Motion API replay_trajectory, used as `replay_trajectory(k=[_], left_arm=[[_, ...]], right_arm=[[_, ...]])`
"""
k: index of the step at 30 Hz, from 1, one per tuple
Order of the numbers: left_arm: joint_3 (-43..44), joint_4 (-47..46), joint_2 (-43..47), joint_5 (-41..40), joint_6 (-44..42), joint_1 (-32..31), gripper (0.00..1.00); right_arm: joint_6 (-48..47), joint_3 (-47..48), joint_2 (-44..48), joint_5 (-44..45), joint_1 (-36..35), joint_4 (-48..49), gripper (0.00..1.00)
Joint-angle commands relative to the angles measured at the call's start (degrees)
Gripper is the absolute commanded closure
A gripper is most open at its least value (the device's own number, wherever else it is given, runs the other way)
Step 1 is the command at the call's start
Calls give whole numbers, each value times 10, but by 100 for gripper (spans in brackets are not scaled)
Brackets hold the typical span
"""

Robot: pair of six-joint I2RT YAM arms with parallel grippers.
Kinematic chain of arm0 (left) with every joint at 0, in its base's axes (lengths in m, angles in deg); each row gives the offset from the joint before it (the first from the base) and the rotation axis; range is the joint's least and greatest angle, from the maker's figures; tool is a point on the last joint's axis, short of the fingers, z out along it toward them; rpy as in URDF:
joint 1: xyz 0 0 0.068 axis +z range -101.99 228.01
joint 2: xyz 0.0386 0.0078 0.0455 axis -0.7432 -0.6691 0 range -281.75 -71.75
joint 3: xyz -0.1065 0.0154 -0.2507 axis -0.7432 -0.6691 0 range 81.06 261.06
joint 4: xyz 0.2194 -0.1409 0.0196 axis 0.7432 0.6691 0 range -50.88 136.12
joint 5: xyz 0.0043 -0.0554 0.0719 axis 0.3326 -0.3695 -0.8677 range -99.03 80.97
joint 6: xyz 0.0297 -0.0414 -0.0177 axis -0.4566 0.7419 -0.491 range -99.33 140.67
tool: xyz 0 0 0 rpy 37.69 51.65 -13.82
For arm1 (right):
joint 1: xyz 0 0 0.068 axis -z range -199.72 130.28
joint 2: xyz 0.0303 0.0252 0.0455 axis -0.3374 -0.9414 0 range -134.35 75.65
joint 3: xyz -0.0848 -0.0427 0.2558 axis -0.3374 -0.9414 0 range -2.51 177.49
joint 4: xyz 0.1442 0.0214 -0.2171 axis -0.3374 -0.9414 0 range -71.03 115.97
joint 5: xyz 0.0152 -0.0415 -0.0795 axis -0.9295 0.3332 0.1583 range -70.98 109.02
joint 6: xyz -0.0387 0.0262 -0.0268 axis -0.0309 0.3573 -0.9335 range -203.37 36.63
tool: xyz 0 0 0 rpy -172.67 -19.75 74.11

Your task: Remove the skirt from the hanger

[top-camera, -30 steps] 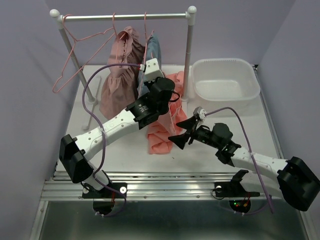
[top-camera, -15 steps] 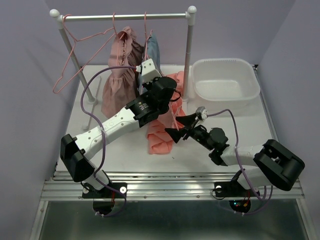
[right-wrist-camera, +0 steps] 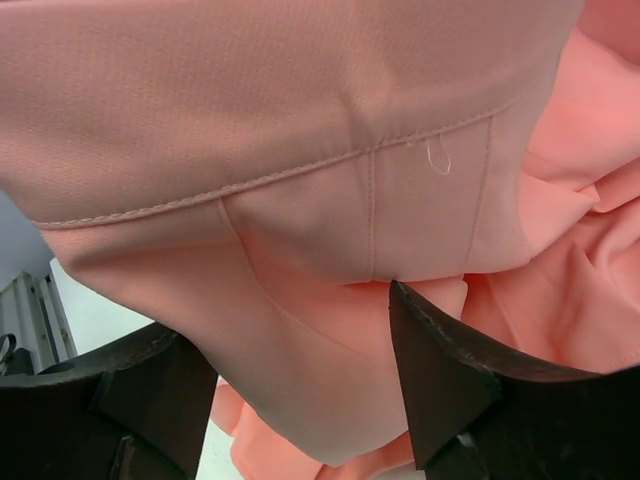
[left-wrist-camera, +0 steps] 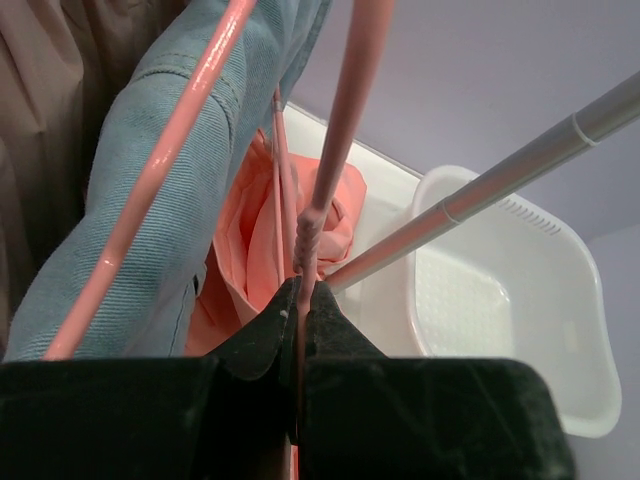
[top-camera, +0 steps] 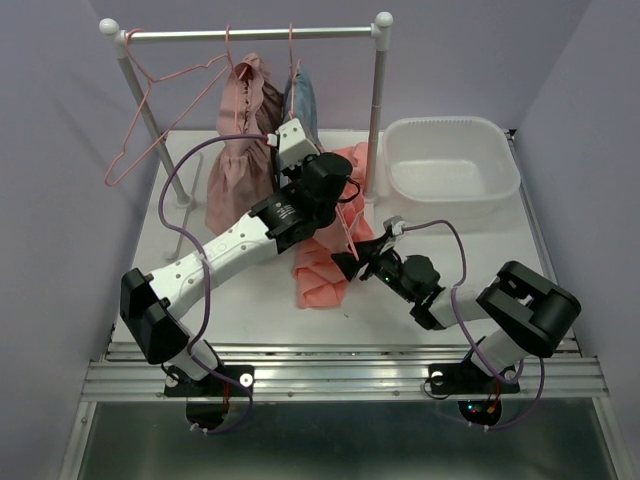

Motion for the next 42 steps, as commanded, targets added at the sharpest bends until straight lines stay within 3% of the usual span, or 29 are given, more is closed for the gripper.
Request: replay_trajectory(k=[1,9,10,12,27,34,42], left_arm=[[21,-11,15,-16,18,9,100],[22,-14,-1,-8,17,28,100],[27,-16,-7,-14,15,30,100],[36,-17,-22,-26,7,41,100],[100,-38,-110,-34,-22,120,100],[155,17,-158,-95,7,128,100],[156,16,-159,-47,-1,140,100]], right_arm=[[-5,24,9,15,-10,238,35],[-10,16,49,-27,-10,212,77],[-12,13,59,-36,-10,203,90],[-14,7,71,-49,-10,192,99],[-17,-58,200,-65,-20,83,99],[8,-84,245,-82,-26,55,99],[-2,-84,303,-38,-26,-51,99]])
